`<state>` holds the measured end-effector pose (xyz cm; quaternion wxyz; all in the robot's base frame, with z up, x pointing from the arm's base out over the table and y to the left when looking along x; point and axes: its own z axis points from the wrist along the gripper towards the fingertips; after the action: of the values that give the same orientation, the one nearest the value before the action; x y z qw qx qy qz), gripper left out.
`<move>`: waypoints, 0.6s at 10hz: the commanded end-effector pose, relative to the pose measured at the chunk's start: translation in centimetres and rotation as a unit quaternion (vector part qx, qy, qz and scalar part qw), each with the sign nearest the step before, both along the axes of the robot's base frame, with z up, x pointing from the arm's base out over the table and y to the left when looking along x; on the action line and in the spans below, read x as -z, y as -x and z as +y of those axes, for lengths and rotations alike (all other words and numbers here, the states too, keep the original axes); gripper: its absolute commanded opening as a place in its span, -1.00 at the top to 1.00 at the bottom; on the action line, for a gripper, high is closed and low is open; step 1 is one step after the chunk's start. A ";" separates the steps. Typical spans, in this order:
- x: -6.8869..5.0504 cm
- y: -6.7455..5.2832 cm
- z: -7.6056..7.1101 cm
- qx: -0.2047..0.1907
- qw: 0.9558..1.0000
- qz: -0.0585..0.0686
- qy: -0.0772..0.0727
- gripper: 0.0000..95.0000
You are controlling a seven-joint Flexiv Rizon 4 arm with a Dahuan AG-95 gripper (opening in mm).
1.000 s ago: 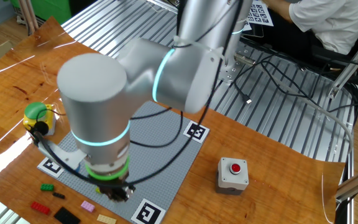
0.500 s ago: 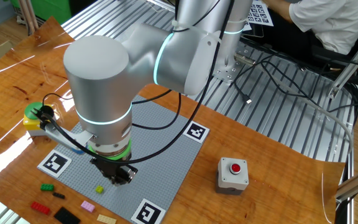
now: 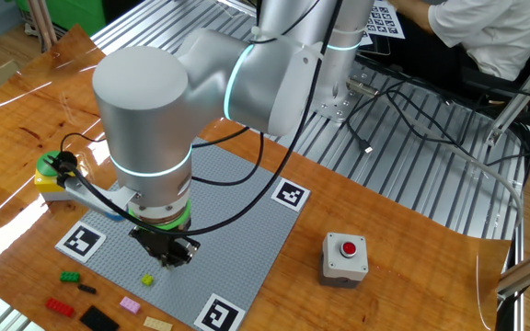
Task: Build with small Lego blocks
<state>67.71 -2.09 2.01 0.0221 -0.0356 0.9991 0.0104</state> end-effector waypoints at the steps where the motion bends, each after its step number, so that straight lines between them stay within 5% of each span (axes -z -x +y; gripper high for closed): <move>1: 0.1 0.0 -0.3 -0.001 1.000 -0.004 0.003 1.00; 6: 0.1 0.0 -0.5 -0.006 1.000 -0.008 0.007 1.00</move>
<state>67.74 -2.62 1.81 0.0301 -0.0438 0.9986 0.0029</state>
